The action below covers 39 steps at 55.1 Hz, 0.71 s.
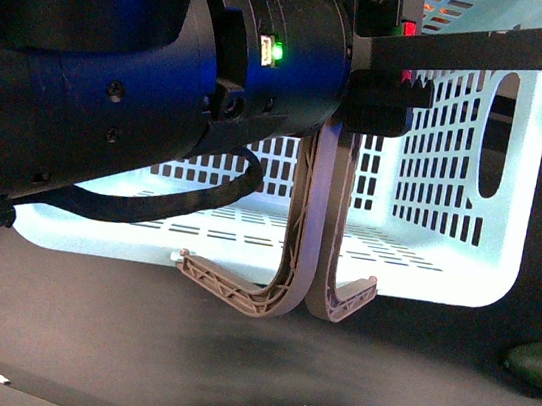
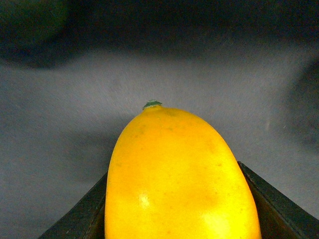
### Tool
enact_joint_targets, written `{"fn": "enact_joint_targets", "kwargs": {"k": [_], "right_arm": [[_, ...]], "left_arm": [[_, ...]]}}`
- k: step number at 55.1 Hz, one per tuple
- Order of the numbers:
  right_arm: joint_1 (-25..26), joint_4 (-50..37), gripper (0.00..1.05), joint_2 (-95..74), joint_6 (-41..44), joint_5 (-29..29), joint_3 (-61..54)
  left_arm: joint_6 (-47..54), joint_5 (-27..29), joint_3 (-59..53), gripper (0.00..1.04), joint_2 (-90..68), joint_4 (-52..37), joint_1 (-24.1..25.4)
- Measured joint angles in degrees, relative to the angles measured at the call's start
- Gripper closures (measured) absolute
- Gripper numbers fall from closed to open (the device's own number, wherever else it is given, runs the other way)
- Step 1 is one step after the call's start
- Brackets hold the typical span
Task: Pick mango with right arm and hold basket with left
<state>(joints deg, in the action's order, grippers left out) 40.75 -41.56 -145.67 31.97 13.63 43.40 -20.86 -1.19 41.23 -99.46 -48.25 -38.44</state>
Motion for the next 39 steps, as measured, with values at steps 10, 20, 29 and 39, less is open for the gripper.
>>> {"fn": "enact_joint_targets", "kwargs": {"k": [10,20,29,39], "right_arm": [[-4.00,1.29,0.46,14.78,-8.37,6.47,-6.12],[-8.72,3.93,0.46,28.28,-17.31,11.08,-10.32],[-17.27,8.41,0.46,46.42,-29.05,13.60,-13.22],[-24.81,10.62,0.46,56.61,-37.09,13.40,-13.60]], "left_arm": [[0.00,-0.02,0.00,1.00,0.00,0.00,0.00],[-0.02,0.02,0.00,1.00,0.00,-0.02,0.00],[0.00,0.00,0.00,1.00,0.00,-0.02,0.00],[0.00,0.00,0.00,1.00,0.00,0.00,0.02]]}}
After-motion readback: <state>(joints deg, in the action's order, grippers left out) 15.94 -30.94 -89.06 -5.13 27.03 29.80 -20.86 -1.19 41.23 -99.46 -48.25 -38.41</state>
